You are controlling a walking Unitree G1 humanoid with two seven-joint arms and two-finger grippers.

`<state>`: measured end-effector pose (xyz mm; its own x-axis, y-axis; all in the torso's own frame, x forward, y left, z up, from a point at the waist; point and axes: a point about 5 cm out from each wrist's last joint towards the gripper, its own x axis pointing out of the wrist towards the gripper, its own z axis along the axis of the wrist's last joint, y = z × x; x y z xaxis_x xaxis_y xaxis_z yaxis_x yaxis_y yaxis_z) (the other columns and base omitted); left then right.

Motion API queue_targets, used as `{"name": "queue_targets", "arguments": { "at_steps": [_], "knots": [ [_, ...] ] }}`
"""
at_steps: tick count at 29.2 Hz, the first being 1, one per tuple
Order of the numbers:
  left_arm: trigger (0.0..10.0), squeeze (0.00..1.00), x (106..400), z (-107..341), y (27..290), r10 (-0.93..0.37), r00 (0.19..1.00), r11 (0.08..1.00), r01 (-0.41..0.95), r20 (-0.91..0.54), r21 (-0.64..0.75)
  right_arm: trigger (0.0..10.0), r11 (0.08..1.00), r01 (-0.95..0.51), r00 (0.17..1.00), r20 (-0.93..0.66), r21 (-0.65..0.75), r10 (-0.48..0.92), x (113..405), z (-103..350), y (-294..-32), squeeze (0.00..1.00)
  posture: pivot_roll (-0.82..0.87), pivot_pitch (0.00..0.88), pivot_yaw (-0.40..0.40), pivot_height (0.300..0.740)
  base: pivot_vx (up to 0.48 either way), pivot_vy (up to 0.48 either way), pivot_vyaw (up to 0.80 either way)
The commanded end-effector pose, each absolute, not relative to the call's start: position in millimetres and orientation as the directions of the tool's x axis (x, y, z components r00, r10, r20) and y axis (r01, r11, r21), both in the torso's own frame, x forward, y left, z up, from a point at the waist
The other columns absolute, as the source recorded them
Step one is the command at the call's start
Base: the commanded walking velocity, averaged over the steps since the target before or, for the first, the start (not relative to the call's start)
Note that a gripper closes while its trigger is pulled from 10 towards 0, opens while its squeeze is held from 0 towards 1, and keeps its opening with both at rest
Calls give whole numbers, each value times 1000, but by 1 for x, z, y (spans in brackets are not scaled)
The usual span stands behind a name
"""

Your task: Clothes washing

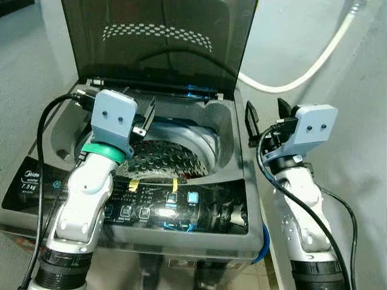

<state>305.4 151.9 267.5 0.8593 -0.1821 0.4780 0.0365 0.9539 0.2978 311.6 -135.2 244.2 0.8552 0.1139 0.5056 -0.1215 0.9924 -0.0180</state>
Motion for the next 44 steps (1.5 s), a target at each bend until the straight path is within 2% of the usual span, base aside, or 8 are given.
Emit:
{"name": "queue_targets", "arguments": {
  "at_steps": [1, 44],
  "knots": [
    [10000, 0, 305, 266, 152, -175, 864, 953, 28, 473, 302, 10000, 993, -116, 862, 495, -20, 111, 313, 243, -135, 0, 63, 0, -16, 740, -322, 0, 0],
    [10000, 0, 307, 265, 148, -163, 866, 957, 23, 473, 288, 10000, 992, -119, 858, 496, -52, 129, 315, 247, -128, 0, 60, 6, -21, 740, -324, 0, 0]
  ]
}}
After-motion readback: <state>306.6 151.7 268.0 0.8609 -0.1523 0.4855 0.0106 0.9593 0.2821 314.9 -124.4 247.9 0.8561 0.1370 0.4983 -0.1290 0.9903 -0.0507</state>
